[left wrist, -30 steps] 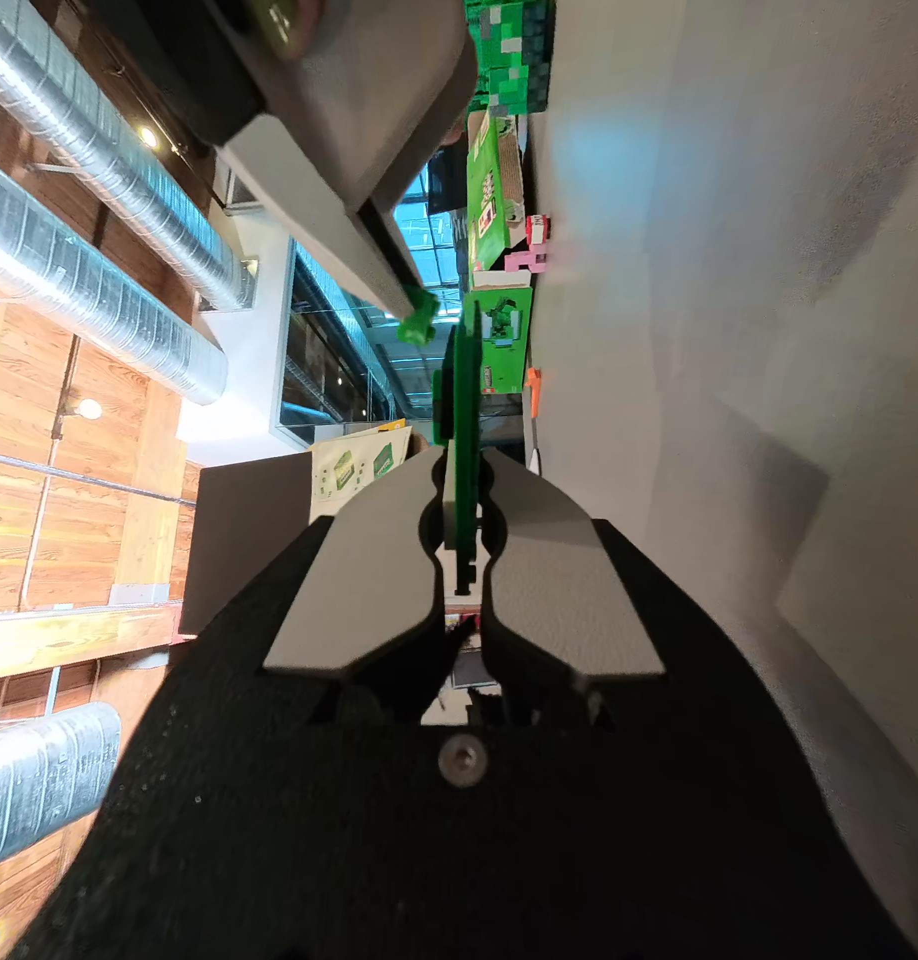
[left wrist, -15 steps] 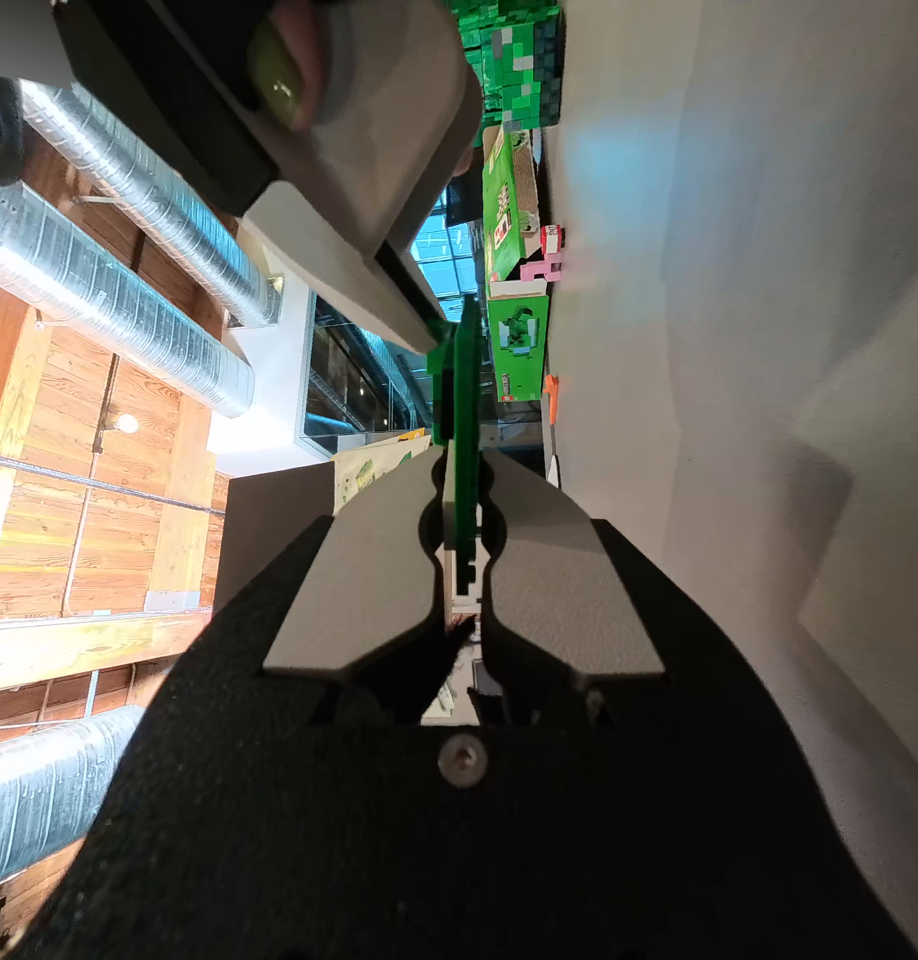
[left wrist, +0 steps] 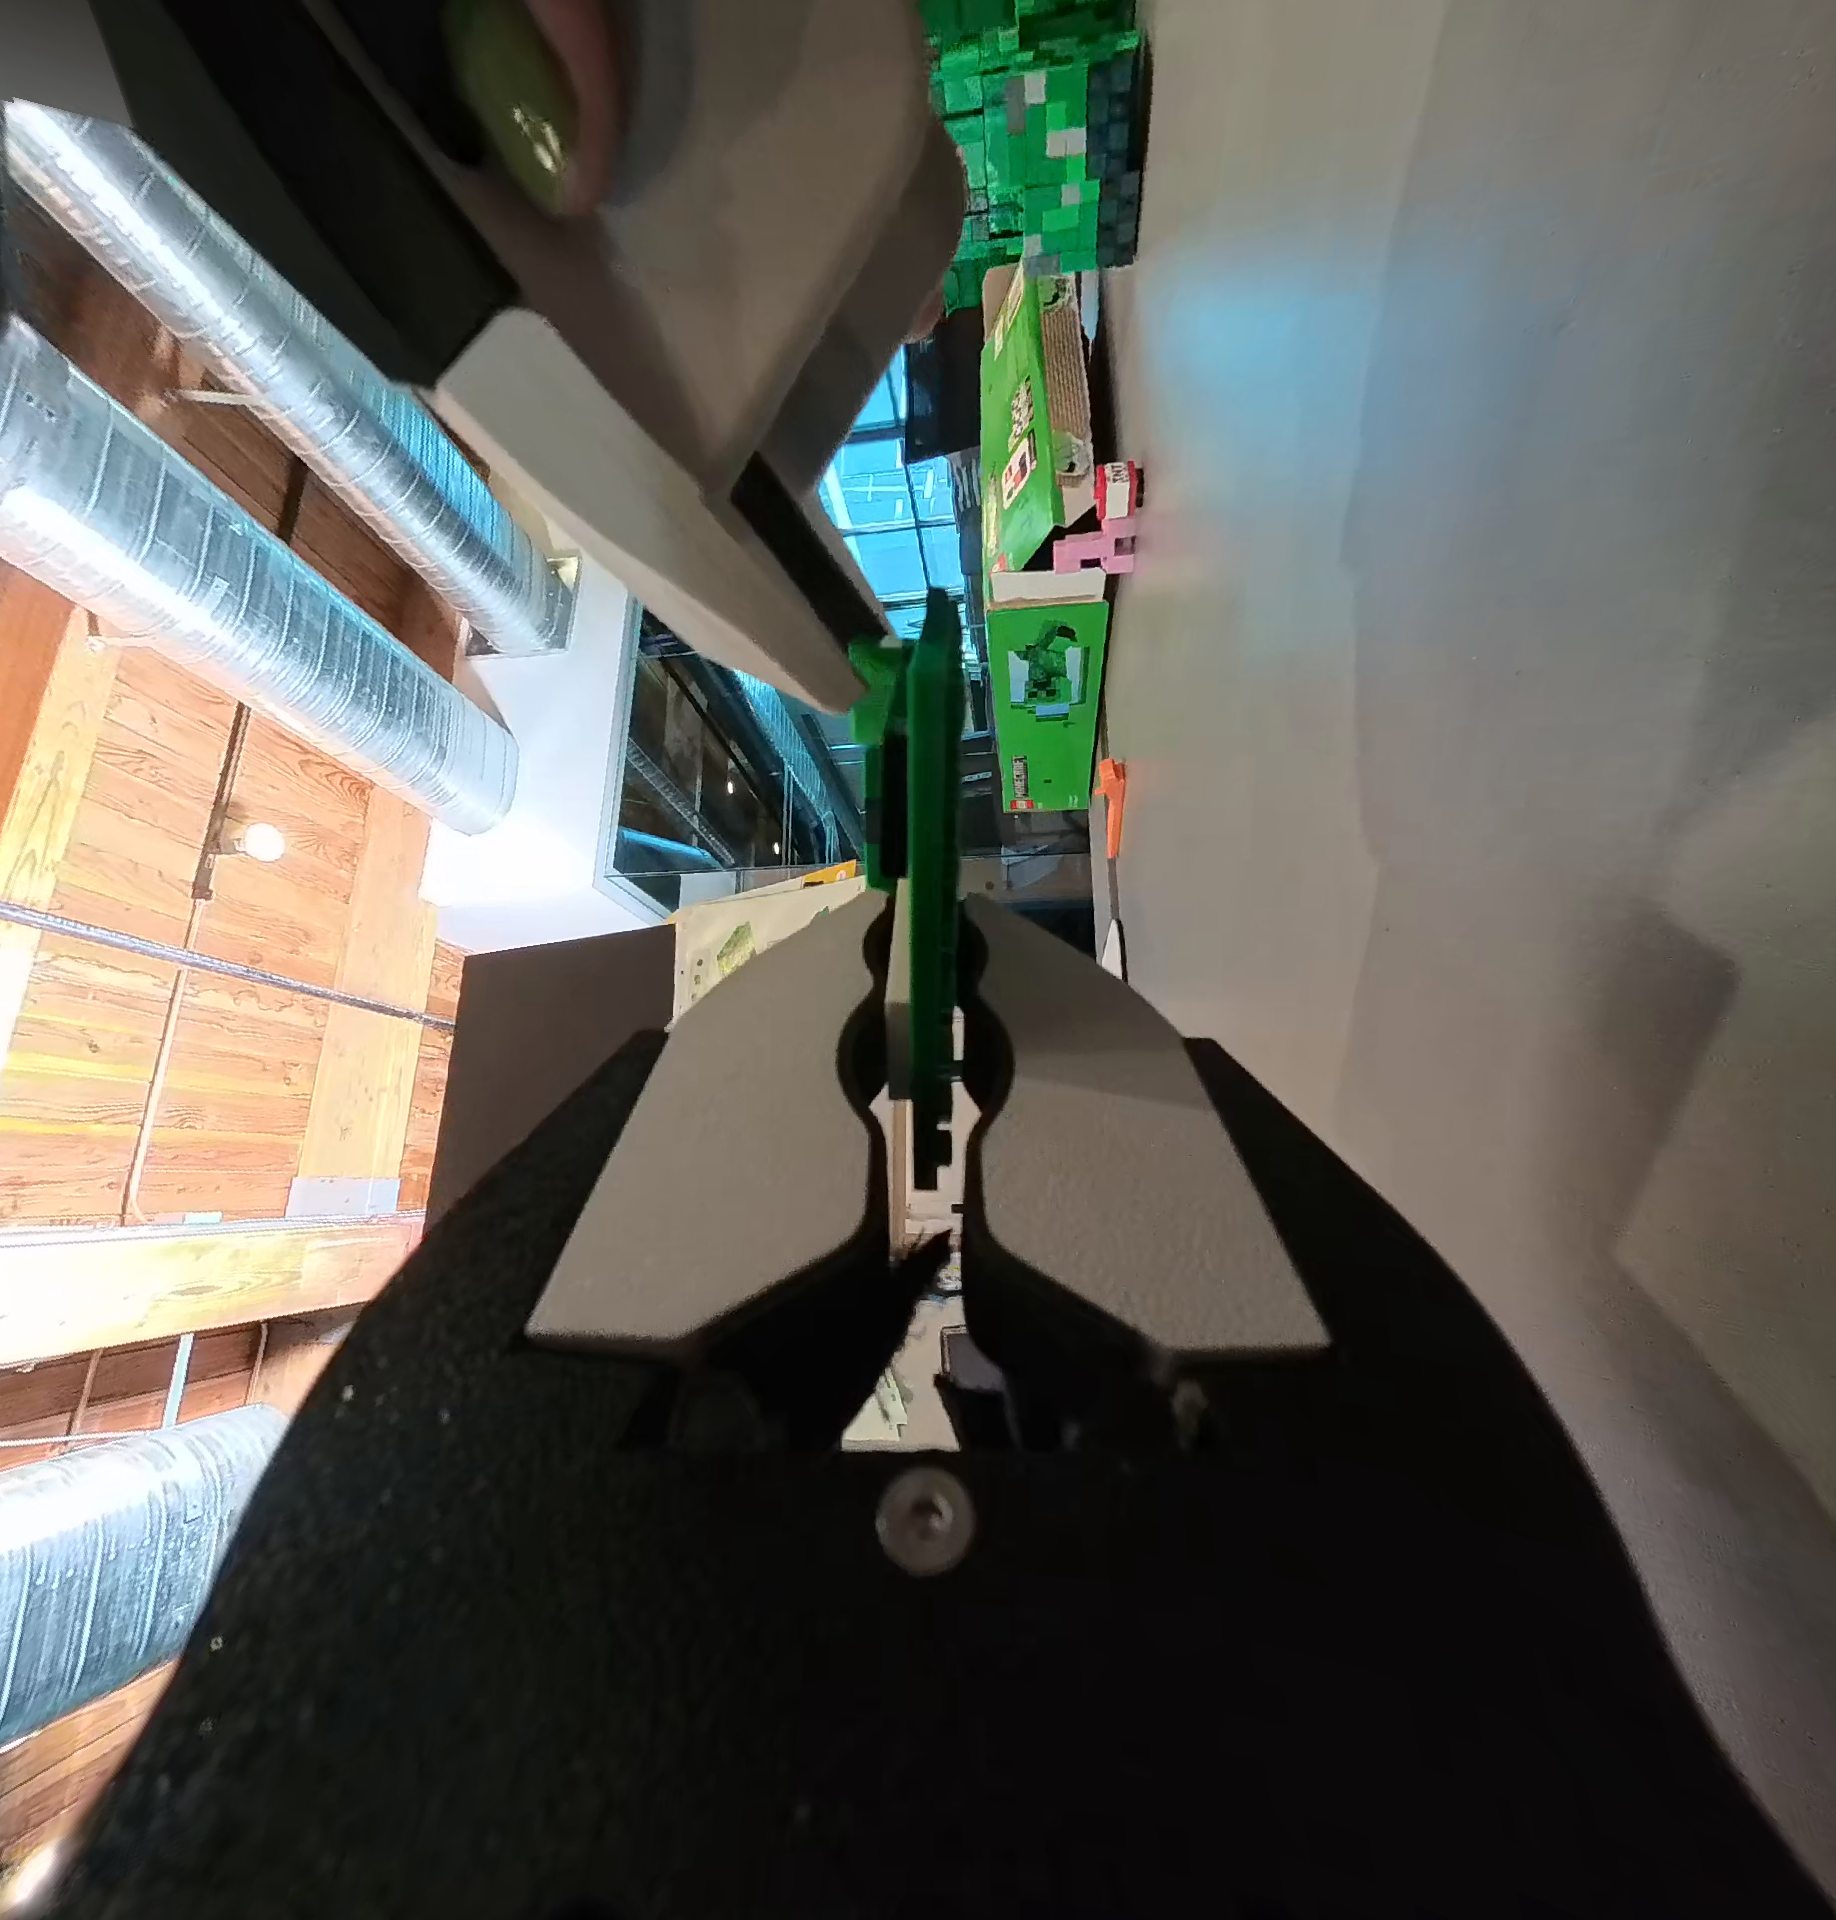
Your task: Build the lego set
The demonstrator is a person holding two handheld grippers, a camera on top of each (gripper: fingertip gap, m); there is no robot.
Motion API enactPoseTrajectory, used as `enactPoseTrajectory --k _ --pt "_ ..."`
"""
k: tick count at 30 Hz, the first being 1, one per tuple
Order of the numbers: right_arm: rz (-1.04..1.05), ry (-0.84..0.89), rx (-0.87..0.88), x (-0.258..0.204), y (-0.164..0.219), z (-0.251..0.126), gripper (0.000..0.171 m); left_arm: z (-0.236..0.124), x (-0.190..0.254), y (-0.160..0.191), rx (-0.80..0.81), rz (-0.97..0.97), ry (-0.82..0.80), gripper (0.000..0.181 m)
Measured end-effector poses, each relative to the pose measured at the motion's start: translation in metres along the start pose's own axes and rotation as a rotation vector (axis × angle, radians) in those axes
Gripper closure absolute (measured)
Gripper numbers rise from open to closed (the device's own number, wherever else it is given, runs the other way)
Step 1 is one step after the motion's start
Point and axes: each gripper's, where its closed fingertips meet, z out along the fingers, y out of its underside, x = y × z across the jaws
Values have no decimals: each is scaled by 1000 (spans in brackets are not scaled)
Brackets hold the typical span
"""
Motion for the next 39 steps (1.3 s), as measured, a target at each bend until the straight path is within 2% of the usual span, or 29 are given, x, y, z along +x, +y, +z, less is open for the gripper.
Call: enactPoseTrajectory --k 9,15,20,30,39 --pt "-40 1 14 -1 1 -3 149 -1 -1 -1 10 -15 -6 173" --pt "-49 -1 38 -4 -4 -4 163 -4 -8 -8 48 -10 -49 173" --pt "-44 -9 34 -6 -5 -4 162 -5 -11 -9 54 -11 -63 173" --pt "-79 -16 42 -10 -7 -5 151 -5 -12 -8 51 -27 -66 173" --pt "-207 -28 95 -19 -9 -8 138 -6 -14 -6 52 -65 -71 173"
